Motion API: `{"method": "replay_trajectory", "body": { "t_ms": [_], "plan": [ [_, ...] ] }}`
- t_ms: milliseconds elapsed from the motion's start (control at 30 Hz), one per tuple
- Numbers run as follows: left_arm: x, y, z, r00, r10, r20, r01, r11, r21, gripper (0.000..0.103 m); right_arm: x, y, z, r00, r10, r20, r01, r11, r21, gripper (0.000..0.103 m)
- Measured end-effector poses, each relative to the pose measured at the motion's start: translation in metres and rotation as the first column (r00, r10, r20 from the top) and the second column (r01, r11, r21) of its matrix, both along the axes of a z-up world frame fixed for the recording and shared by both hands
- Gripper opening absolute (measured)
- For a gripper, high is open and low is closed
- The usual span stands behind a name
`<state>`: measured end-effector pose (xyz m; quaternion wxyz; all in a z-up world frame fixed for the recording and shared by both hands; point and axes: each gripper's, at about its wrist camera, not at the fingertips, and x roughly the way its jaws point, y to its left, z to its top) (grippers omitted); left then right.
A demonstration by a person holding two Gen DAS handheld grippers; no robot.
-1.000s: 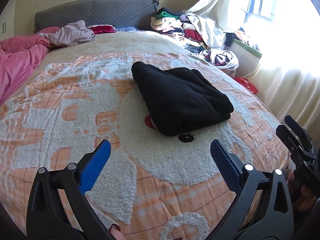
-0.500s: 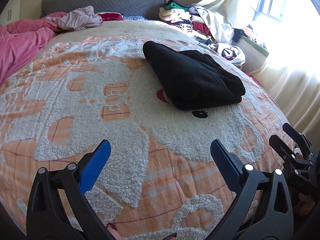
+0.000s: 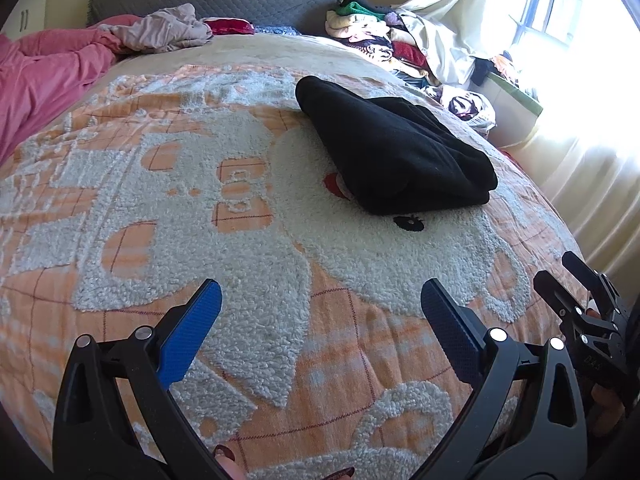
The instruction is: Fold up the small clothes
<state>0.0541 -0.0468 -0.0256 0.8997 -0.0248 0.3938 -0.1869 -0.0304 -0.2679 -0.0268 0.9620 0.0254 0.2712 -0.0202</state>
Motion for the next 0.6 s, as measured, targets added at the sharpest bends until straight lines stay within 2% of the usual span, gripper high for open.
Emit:
{"method": "replay_trajectory", "body": {
  "t_ms": [600],
  "plan": [
    [-0.0013,0.0008,0.0022,1.0,0.016,0.001,-0.016,1.0,0.013,0.093,0.0001,-0.0011,-0.0021,1.0,-0.006,-0.008,0.006,1.0,-0.001,0.098]
  ]
}}
